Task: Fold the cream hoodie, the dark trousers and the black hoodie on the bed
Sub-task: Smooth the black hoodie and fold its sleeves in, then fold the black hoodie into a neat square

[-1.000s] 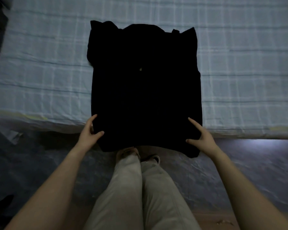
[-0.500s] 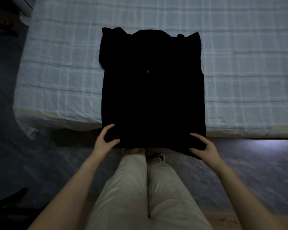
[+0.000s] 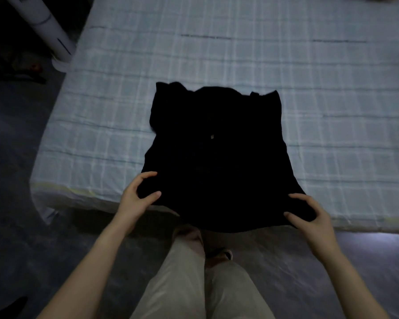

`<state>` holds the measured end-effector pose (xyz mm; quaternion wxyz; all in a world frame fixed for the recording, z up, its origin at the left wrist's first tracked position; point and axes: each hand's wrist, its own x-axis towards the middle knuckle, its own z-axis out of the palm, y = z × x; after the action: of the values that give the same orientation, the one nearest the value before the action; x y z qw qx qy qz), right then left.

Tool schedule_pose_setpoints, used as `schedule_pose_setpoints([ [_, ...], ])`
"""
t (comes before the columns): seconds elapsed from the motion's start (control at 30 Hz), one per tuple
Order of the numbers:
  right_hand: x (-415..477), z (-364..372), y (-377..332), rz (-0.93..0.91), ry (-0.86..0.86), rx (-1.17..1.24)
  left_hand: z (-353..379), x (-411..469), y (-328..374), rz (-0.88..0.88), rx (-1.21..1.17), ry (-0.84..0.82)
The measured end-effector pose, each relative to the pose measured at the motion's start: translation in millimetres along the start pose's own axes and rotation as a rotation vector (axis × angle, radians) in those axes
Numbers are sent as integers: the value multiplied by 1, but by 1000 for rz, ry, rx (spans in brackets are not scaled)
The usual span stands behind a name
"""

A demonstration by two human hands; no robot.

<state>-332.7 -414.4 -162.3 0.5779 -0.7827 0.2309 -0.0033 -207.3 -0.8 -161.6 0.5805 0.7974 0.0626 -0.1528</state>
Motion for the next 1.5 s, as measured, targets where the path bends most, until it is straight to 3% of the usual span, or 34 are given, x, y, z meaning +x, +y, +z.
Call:
schedule_pose_setpoints([
  [0.27, 118, 21, -48, -118, 141, 78, 8, 119, 41, 171, -24, 41],
  [0.43, 200, 11, -73, -136, 267, 50, -5, 200, 48, 160, -51, 110],
  [0.53, 245, 9, -80, -132, 244, -59, -13, 249, 52, 158, -35, 93],
  [0.67, 301, 22, -70, -124, 243, -131, -7, 309, 45, 149, -14, 62],
  [0.83, 342, 57, -13, 40, 217, -146, 24, 358, 0, 46, 30, 8],
  [1.17, 339, 74, 21, 28, 261, -205, 37, 360, -19, 109, 60, 28],
  [1.37, 310, 69, -6, 62, 347, -318, 36, 331, 8, 59, -184, 81],
  [1.43, 291, 76, -11, -53, 432, -524, 48, 304, 17, 101, -27, 215],
  [1.5, 272, 101, -18, -255, 417, -645, 73, 276, 23, 313, 321, 376],
])
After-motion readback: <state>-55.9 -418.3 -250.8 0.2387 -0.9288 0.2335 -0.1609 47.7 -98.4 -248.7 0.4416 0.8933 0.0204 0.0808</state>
